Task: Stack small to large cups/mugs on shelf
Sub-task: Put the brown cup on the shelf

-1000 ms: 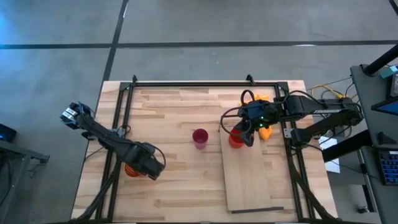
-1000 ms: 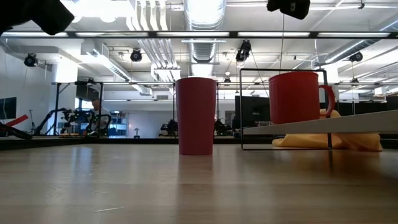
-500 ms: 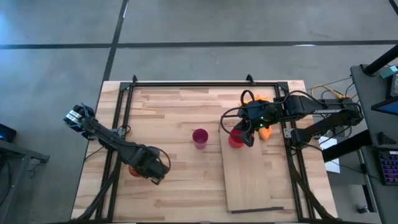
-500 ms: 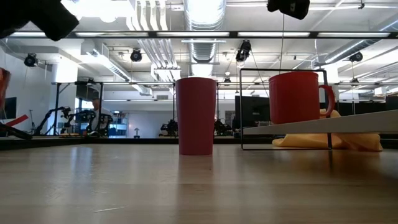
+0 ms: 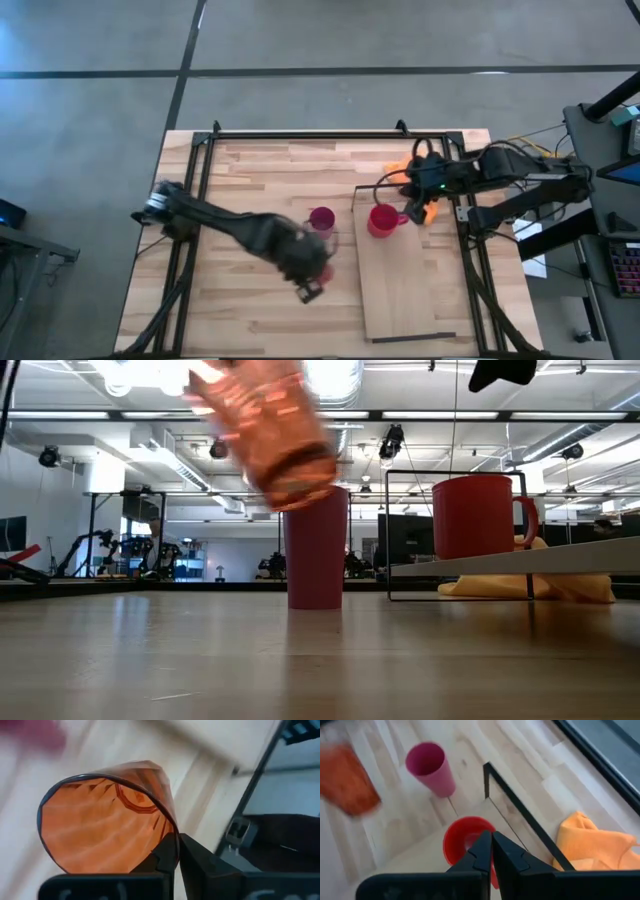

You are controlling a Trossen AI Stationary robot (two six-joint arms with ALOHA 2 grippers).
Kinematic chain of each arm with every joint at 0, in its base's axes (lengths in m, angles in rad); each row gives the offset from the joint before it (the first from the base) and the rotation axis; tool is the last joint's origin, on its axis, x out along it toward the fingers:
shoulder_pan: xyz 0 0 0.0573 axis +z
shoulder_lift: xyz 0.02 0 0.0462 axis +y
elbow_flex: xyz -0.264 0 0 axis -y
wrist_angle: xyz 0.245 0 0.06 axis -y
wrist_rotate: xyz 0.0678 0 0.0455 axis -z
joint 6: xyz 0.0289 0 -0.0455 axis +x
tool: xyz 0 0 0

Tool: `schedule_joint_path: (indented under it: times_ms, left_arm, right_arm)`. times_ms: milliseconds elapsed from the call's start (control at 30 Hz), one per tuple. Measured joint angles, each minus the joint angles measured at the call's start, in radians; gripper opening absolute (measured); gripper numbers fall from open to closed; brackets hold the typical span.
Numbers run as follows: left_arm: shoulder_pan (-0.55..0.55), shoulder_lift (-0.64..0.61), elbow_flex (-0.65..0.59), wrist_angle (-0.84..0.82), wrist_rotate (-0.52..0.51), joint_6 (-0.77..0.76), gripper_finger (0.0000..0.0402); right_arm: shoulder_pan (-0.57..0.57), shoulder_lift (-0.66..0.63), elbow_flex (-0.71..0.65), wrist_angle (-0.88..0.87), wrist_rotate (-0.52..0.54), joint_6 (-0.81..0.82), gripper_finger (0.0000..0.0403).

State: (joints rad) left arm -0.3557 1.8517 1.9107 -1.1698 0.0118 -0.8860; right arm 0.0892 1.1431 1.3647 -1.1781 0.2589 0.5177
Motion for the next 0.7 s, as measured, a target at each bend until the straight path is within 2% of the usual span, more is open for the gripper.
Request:
schedule_joint_path:
  times_ms: [167,300,467,567,700]
  left_arm:
    - [0.062,0.177,0.282,-0.059,-0.053,0.225,0.0]
    - [0.089,0.281,0.435,-0.05,-0.057,0.398,0.0]
    - [0.1,0.317,0.418,0.053,-0.015,0.642,0.0]
    - [0.1,0.331,0.418,0.063,-0.032,0.804,0.0]
    - [0.108,0.349,0.41,0.113,-0.044,0.917,0.0]
  right_arm:
    - [0.0,-0.058,0.0,0.0,0.021,0.035,0.0009]
    - [0.0,-0.094,-0.021,0.001,0.033,0.036,0.0009]
    - [0.0,-0.134,-0.072,-0.001,0.033,0.053,0.0009]
    - [0.0,-0.155,-0.104,-0.001,0.033,0.066,0.0009]
    - [0.0,-0.174,-0.145,0.003,0.033,0.09,0.0009]
